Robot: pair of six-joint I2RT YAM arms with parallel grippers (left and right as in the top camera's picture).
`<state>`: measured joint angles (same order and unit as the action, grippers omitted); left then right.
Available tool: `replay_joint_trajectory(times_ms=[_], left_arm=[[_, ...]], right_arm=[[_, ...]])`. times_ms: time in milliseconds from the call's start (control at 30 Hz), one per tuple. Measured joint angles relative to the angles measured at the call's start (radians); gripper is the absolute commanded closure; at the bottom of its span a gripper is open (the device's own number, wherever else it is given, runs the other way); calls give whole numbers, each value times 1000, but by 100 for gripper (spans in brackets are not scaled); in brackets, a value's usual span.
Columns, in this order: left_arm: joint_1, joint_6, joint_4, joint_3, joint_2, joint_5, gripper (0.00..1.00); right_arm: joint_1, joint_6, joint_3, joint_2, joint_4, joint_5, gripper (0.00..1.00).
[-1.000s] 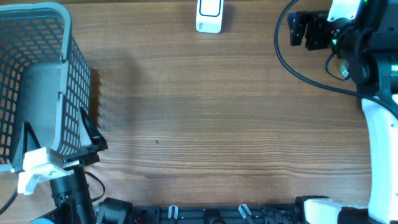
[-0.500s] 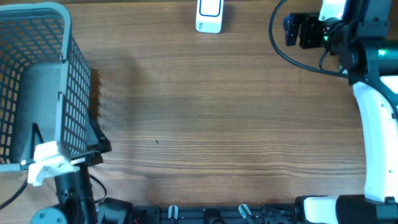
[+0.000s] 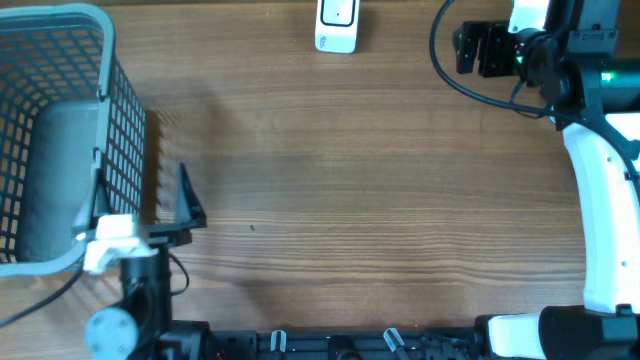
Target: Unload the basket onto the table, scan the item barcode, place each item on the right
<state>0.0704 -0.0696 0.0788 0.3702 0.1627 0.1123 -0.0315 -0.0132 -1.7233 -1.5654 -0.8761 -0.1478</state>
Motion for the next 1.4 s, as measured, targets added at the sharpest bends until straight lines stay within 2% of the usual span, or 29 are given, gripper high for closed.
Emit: replay_joint_trajectory(times_ms=[67,200,300,600,700,1400], left_arm=[[-32,0,47,-95,-27,-51,0],[-67,0,-30,-218,-119,-99,0],[-99,0,-85,-249,-144,-112,0],[-107,0,-108,-340,-149,-110,0],[-117,1,-156,-359,-149,-111,0],[-135,4,-154,-359,-149,-111,0]], right_arm=[[0,0,0,-2,0,0,0],[0,0,0,-2,0,0,0],[0,0,0,-2,0,0,0],[0,0,0,-2,0,0,0],[0,0,0,-2,0,0,0],[0,0,0,-2,0,0,0]])
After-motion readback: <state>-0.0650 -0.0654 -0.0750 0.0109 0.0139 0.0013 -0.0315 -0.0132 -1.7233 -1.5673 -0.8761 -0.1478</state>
